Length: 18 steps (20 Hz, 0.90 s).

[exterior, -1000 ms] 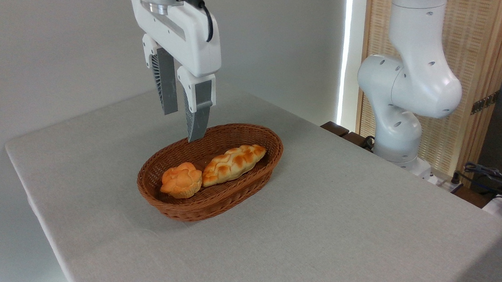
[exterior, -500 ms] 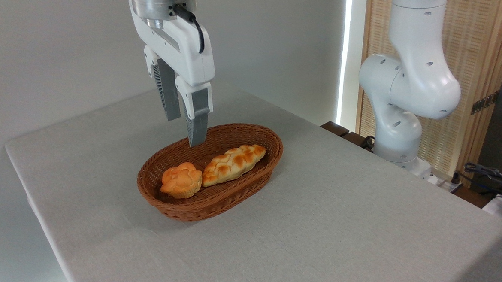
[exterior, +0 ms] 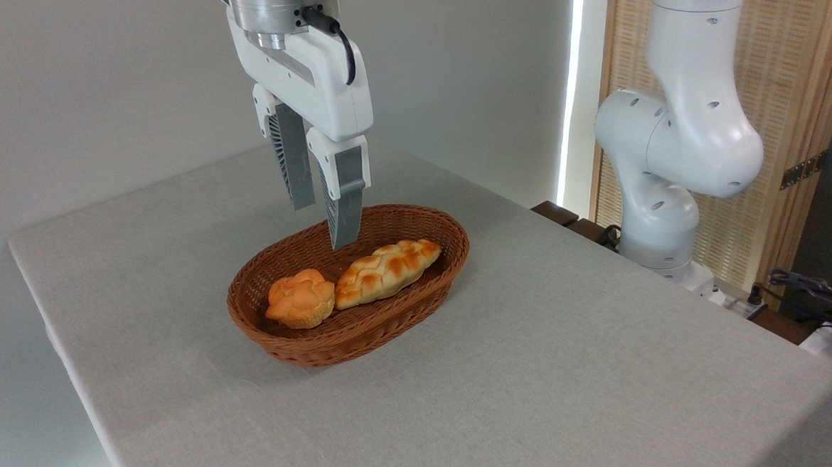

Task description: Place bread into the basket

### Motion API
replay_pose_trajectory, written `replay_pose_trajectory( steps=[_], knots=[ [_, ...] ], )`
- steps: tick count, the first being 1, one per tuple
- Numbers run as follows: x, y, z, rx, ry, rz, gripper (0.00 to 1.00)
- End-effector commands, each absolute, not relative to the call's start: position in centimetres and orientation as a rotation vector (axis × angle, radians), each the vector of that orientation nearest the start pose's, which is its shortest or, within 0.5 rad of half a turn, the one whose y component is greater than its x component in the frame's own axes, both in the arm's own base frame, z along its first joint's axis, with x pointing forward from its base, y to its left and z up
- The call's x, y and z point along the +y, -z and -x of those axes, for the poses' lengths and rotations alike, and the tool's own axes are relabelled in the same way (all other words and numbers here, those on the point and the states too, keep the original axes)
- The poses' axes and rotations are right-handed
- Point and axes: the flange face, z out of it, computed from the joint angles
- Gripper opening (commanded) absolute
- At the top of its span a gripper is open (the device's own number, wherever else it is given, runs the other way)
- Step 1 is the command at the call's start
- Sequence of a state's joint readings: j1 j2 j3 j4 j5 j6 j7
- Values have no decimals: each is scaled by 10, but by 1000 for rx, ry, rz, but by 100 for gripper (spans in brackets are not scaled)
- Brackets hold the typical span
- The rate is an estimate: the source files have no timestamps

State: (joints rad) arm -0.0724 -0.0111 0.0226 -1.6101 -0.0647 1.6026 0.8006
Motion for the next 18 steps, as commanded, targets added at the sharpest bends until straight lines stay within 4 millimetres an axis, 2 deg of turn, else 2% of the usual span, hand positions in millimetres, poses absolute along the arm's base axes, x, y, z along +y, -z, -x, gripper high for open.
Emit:
replay_pose_trajectory(
  steps=[1,10,18],
  knots=[
    [-34,-619,-553,1250,67,2924,100],
    [-32,-621,-559,1244,74,2920,100],
    [-32,-613,-564,1205,50,2942,100]
  ],
)
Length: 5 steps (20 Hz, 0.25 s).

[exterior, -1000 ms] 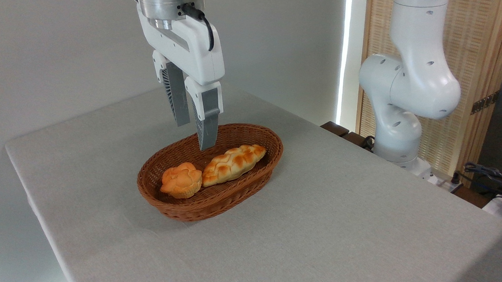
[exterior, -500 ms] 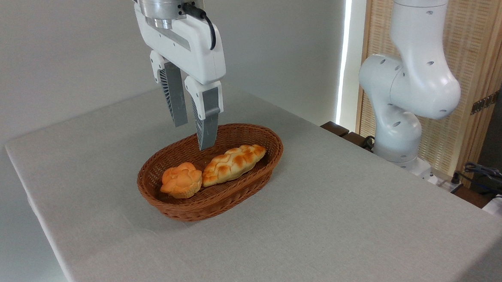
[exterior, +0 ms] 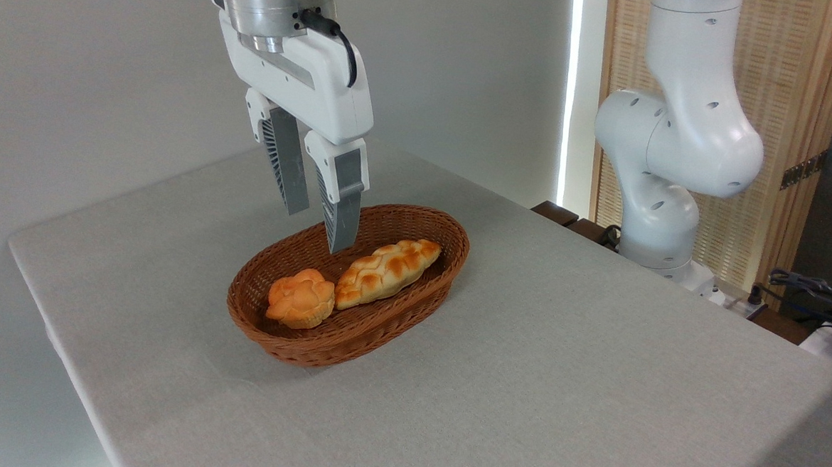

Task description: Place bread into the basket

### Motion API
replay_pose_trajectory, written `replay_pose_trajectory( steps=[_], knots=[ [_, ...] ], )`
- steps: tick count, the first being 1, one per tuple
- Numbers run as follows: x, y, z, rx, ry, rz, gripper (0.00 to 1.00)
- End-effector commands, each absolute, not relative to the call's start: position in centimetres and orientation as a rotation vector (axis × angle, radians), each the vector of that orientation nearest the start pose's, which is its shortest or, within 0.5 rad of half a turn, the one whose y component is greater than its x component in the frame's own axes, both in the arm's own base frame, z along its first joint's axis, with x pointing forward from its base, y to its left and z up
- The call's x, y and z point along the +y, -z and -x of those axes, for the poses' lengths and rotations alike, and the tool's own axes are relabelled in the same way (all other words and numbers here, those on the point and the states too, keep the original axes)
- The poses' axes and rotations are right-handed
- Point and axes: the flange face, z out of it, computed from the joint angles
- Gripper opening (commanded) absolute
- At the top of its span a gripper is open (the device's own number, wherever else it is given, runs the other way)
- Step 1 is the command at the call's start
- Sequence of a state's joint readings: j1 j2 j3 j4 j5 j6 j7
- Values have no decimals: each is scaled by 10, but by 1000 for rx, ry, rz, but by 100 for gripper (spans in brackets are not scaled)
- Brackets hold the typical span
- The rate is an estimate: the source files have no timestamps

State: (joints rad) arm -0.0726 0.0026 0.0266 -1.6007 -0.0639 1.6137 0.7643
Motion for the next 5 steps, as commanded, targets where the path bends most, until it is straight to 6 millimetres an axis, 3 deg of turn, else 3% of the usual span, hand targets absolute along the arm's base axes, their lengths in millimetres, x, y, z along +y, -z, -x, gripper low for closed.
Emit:
replay_pose_trajectory(
  steps=[1,5],
  knots=[
    [-32,-613,-565,1200,52,2944,100],
    [-27,-615,-564,1194,58,2946,100]
  ],
)
